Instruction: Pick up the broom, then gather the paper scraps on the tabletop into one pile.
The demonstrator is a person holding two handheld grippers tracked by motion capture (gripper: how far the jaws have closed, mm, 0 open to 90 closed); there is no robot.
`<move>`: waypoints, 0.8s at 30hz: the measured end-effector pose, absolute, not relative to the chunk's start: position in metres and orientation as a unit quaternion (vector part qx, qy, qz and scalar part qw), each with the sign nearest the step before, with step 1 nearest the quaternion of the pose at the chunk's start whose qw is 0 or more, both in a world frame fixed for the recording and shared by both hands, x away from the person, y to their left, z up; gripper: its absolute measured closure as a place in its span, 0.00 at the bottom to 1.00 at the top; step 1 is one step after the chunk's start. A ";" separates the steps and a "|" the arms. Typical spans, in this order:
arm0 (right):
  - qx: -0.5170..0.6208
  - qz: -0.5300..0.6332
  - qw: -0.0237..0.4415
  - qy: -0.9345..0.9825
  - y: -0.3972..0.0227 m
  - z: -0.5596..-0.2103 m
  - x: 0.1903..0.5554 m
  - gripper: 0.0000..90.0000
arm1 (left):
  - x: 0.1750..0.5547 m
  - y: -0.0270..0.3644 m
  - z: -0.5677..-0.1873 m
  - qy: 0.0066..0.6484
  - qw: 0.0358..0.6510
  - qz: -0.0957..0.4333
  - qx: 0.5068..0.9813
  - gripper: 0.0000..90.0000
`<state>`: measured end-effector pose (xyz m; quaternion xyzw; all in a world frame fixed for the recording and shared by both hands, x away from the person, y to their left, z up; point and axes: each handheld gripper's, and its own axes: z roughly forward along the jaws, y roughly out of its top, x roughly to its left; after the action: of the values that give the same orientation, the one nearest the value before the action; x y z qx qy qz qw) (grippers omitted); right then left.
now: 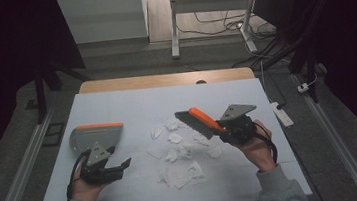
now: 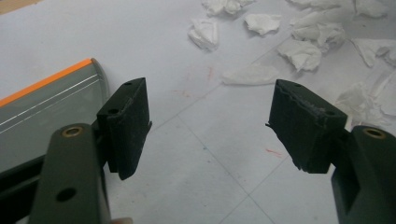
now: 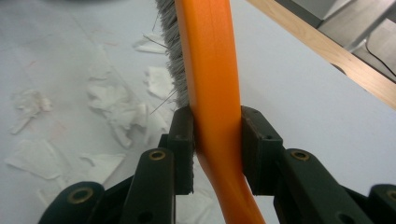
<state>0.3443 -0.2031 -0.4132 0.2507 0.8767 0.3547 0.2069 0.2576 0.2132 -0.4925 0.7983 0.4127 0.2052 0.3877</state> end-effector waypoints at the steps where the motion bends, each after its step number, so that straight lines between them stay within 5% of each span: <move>1: 0.255 0.354 0.207 0.876 -0.205 -0.414 0.345 0.75 | 0.258 0.215 -0.493 0.414 0.387 0.203 0.798 0.33; 15: 0.316 0.316 0.239 0.862 -0.226 -0.416 0.363 0.75 | 0.260 0.221 -0.501 0.416 0.370 0.186 0.810 0.28; 24: 0.350 0.250 0.225 0.874 -0.212 -0.421 0.411 0.75 | 0.257 0.234 -0.506 0.428 0.370 0.190 0.802 0.28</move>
<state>0.4106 -0.2121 -0.4213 0.3498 0.8745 0.2497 0.2249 0.2566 0.2338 -0.5058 0.8024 0.4278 0.1904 0.3699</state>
